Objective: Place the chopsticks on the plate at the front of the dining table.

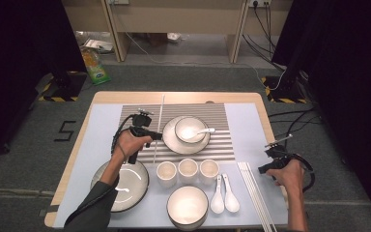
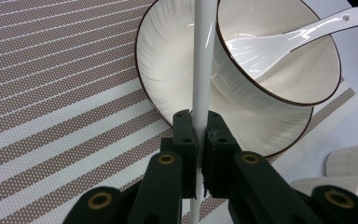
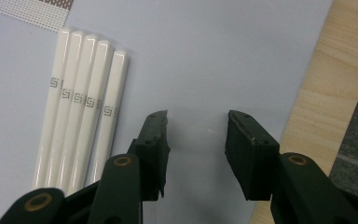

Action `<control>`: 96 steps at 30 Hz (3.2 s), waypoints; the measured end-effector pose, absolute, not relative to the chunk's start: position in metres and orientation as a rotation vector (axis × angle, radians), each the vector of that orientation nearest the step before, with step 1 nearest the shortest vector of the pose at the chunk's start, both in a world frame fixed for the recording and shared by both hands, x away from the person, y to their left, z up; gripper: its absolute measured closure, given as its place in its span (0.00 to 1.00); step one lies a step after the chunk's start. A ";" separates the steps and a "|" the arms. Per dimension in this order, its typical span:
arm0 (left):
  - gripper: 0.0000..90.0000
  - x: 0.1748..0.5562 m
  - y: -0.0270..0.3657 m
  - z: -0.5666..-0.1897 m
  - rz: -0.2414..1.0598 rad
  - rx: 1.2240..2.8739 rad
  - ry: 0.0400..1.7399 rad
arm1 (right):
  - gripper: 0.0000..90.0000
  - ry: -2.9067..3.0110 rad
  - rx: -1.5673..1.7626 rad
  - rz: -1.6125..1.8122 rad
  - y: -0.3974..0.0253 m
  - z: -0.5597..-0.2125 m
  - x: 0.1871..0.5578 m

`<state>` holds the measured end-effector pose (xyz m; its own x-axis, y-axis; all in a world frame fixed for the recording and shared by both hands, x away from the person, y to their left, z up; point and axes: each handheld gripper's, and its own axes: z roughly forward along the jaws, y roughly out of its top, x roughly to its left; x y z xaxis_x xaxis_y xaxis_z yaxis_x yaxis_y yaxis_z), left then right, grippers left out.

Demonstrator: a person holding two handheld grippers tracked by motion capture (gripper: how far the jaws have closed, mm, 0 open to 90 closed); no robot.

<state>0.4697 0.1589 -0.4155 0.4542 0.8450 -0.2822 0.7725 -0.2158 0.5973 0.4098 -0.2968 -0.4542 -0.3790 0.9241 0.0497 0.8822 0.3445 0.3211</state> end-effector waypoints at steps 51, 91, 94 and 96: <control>0.94 0.506 0.114 -0.447 0.180 2.102 1.475 | 0.63 2.459 1.640 0.500 -0.301 -0.456 0.407; 0.86 0.504 0.109 -0.441 0.221 2.160 1.484 | 0.64 2.458 1.650 0.513 -0.302 -0.456 0.407; 0.84 0.501 0.111 -0.434 0.232 2.165 1.472 | 0.64 2.456 1.654 0.514 -0.302 -0.456 0.407; 0.83 0.499 0.114 -0.429 0.241 2.165 1.463 | 0.64 2.456 1.655 0.510 -0.301 -0.456 0.407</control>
<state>0.4985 0.1140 -0.4295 0.4031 0.9053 -0.1336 0.8144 -0.2883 0.5036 0.4074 -0.3014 -0.4559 -0.3871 0.9190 0.0748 0.8729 0.3392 0.3508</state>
